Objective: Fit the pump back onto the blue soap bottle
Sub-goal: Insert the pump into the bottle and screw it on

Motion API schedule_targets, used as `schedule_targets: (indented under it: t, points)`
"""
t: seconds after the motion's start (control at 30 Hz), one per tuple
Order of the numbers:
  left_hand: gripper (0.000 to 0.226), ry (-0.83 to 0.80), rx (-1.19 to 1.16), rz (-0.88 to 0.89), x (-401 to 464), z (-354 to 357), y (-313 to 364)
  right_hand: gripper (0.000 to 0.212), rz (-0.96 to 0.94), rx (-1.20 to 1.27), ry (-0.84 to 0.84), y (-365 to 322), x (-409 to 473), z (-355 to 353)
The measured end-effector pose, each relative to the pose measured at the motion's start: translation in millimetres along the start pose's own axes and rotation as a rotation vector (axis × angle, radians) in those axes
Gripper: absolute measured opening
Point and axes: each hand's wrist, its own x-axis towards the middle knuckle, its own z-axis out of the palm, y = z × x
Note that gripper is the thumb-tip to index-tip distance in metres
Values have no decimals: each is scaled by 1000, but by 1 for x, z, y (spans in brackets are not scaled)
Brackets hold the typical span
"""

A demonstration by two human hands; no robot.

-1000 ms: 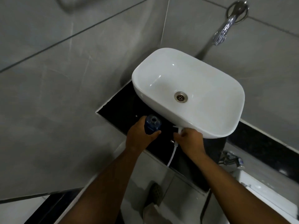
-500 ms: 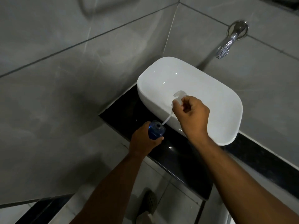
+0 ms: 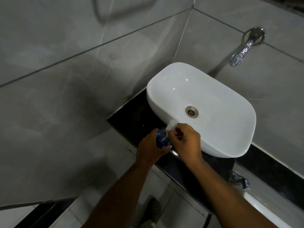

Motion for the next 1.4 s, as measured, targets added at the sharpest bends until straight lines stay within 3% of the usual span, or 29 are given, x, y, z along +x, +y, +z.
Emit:
schedule_targets:
  t: [0.17,0.27,0.37,0.63,0.7,0.77,0.9,1.0,1.07,1.13,1.23,1.33,1.4]
  points:
    - [102,61,267,202,-3,2,-11,7,44,83,-20,2,-2,3]
    - [111,57,332,242,-3,-2,-13,5,74,109,-62,2,1,5]
    - [110,57,273,262,0,-2,-6,18,69,114,-134,9,-4,8]
    - [109,59,285,315,18,-2,-9,20,94,106,-255,13,7,3]
    - [108,67,276,311,19,-1,-9,11,123,34,-285,13,11,3]
    - [106,78,287,311,20,0,-8,20,136,-60,-297,10,13,1]
    - [103,90,348,334,23,-1,-8,44,-16,-118,-406,7,19,-5]
    - [108,97,361,339,23,-1,-8,25,-85,-261,-469,3,29,-3]
    - [110,106,357,323,21,0,-6,27,-44,-361,-461,0,36,-3]
    - [111,104,345,306,20,2,-4,31,-17,-321,-482,-6,42,-6]
    - [114,83,292,302,22,3,-8,19,-93,-196,-580,-10,43,-11]
    - [115,82,254,291,21,3,-10,5,-101,-298,-613,-9,44,-6]
    - [114,66,241,275,19,5,-10,20,-23,-344,-562,-8,45,-3]
